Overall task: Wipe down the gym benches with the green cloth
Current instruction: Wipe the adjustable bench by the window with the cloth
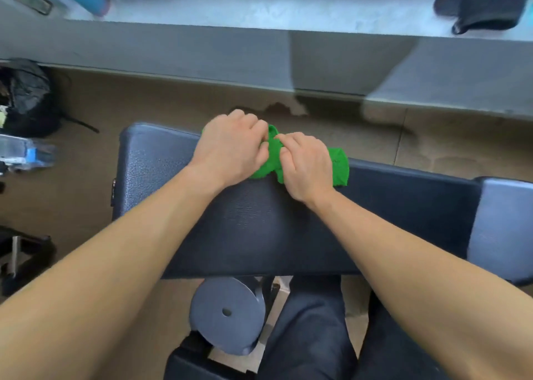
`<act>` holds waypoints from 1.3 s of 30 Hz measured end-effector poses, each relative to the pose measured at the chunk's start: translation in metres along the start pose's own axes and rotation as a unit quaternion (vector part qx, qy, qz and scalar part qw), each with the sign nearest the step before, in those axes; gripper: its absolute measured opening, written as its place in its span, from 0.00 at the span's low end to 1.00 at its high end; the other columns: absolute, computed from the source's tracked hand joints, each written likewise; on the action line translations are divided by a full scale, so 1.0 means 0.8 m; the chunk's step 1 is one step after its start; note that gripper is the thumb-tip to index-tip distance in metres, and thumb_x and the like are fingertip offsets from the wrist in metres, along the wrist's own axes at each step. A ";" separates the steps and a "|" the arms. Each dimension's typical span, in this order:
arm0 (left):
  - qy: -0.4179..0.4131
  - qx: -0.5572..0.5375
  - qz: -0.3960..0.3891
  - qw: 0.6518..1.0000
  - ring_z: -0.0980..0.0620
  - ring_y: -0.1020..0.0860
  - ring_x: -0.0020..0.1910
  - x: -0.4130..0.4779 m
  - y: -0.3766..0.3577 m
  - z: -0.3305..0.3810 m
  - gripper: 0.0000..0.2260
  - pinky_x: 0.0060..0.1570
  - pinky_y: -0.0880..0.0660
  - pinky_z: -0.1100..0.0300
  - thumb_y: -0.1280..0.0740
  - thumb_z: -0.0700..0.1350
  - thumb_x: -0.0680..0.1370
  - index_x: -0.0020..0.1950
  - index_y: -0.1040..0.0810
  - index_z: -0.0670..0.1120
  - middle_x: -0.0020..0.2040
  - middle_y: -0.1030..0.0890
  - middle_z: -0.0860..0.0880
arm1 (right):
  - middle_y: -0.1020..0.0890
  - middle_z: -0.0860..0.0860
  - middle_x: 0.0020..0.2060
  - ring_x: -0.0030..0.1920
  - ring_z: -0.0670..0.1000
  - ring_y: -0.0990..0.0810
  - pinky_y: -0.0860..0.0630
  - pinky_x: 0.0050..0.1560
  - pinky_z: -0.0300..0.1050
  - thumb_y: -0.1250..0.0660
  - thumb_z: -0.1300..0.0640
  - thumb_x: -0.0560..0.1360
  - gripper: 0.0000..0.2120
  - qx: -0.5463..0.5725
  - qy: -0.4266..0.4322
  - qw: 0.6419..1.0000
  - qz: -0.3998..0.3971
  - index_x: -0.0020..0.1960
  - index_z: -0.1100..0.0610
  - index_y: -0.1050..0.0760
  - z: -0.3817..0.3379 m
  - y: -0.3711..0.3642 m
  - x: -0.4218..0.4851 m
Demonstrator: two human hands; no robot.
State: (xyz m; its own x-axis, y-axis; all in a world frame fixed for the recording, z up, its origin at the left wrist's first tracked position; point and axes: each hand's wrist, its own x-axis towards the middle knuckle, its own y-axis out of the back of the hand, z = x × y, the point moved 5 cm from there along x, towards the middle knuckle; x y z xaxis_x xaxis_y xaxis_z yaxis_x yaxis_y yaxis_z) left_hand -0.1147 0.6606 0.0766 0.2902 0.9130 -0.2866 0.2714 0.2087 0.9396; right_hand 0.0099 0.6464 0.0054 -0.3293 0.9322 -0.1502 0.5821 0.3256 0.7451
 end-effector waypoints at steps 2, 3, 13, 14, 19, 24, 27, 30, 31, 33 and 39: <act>0.004 0.008 -0.013 1.000 0.41 0.22 0.44 -0.009 -0.002 -0.020 0.13 0.43 0.30 0.49 0.45 0.52 0.78 0.48 0.25 0.47 0.42 0.19 0.45 | 0.17 0.53 0.51 0.47 0.60 0.20 0.26 0.51 0.55 0.50 0.51 0.78 0.22 0.020 0.020 1.000 0.005 0.58 0.56 0.20 -0.030 -0.006 0.008; 0.010 0.009 -0.017 1.000 0.40 0.21 0.42 -0.013 -0.004 -0.022 0.13 0.42 0.30 0.49 0.46 0.51 0.78 0.48 0.26 0.46 0.41 0.19 0.45 | 0.17 0.53 0.51 0.48 0.59 0.21 0.26 0.52 0.55 0.50 0.51 0.79 0.22 0.029 0.025 0.999 0.005 0.59 0.56 0.20 -0.037 -0.008 0.009; -0.049 0.006 -0.015 0.999 0.42 0.21 0.34 0.050 -0.060 0.142 0.17 0.34 0.39 0.53 0.47 0.53 0.82 0.43 0.22 0.49 0.39 0.18 0.47 | 0.19 0.53 0.57 0.55 0.59 0.23 0.28 0.57 0.53 0.53 0.51 0.75 0.26 0.019 -0.099 0.995 0.004 0.61 0.56 0.22 0.153 0.018 -0.041; -0.056 0.017 -0.012 0.998 0.43 0.21 0.34 0.048 -0.058 0.137 0.18 0.33 0.39 0.54 0.47 0.53 0.82 0.43 0.22 0.49 0.39 0.18 0.48 | 0.18 0.53 0.55 0.54 0.59 0.22 0.29 0.57 0.53 0.53 0.51 0.75 0.26 0.010 -0.112 0.994 0.011 0.59 0.56 0.21 0.153 0.018 -0.041; -0.065 0.030 0.016 0.997 0.42 0.21 0.34 0.024 -0.044 0.081 0.18 0.29 0.32 0.54 0.49 0.51 0.83 0.44 0.23 0.47 0.38 0.21 0.47 | 0.17 0.50 0.48 0.49 0.55 0.22 0.29 0.57 0.53 0.47 0.54 0.71 0.19 0.012 -0.115 0.990 0.074 0.50 0.54 0.19 0.068 0.004 -0.028; -0.029 0.043 0.014 0.999 0.42 0.24 0.30 0.043 -0.052 0.121 0.16 0.29 0.38 0.55 0.47 0.47 0.81 0.40 0.24 0.47 0.35 0.21 0.46 | 0.18 0.52 0.49 0.48 0.57 0.22 0.29 0.51 0.52 0.48 0.53 0.73 0.21 0.000 -0.026 1.000 0.016 0.55 0.54 0.20 0.113 0.009 -0.025; -0.034 0.035 0.000 0.999 0.43 0.22 0.33 0.079 -0.074 0.197 0.19 0.32 0.42 0.54 0.51 0.48 0.82 0.42 0.23 0.48 0.37 0.19 0.47 | 0.18 0.53 0.49 0.49 0.59 0.22 0.29 0.51 0.52 0.51 0.50 0.74 0.23 -0.013 -0.070 0.997 -0.006 0.54 0.55 0.20 0.206 0.018 -0.034; -0.045 -0.018 -0.009 0.999 0.43 0.21 0.32 0.108 -0.088 0.258 0.15 0.32 0.41 0.55 0.43 0.49 0.81 0.41 0.22 0.48 0.36 0.18 0.47 | 0.18 0.54 0.50 0.51 0.59 0.23 0.30 0.54 0.51 0.54 0.47 0.74 0.26 -0.024 -0.112 0.993 -0.034 0.55 0.55 0.20 0.278 0.027 -0.052; -0.055 -0.024 -0.006 0.998 0.43 0.21 0.32 0.110 -0.090 0.262 0.14 0.31 0.40 0.56 0.42 0.50 0.81 0.40 0.22 0.48 0.36 0.18 0.47 | 0.18 0.54 0.51 0.52 0.58 0.22 0.30 0.55 0.51 0.54 0.47 0.74 0.27 -0.030 -0.122 0.991 -0.041 0.56 0.55 0.20 0.286 0.029 -0.055; -0.082 -0.033 -0.020 0.996 0.44 0.20 0.35 0.104 -0.092 0.247 0.16 0.31 0.37 0.56 0.46 0.52 0.82 0.44 0.22 0.48 0.39 0.18 0.48 | 0.17 0.54 0.52 0.52 0.59 0.21 0.30 0.58 0.52 0.55 0.48 0.74 0.28 -0.048 -0.127 0.990 -0.036 0.56 0.56 0.19 0.274 0.032 -0.053; -0.070 -0.027 -0.001 0.997 0.43 0.20 0.34 0.078 -0.076 0.197 0.19 0.29 0.26 0.54 0.50 0.50 0.83 0.46 0.20 0.47 0.39 0.18 0.47 | 0.17 0.52 0.51 0.52 0.56 0.21 0.31 0.62 0.54 0.49 0.52 0.75 0.22 -0.047 -0.072 0.996 0.001 0.57 0.55 0.19 0.199 0.019 -0.051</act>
State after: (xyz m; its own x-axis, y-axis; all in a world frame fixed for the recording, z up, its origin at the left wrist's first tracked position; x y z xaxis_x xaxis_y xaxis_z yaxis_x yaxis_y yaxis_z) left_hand 0.0314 0.6499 -0.0279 0.4157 0.8559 -0.3077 0.2228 0.2322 0.9468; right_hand 0.1505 0.6387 -0.0805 -0.2147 0.9481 -0.2345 0.5079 0.3135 0.8023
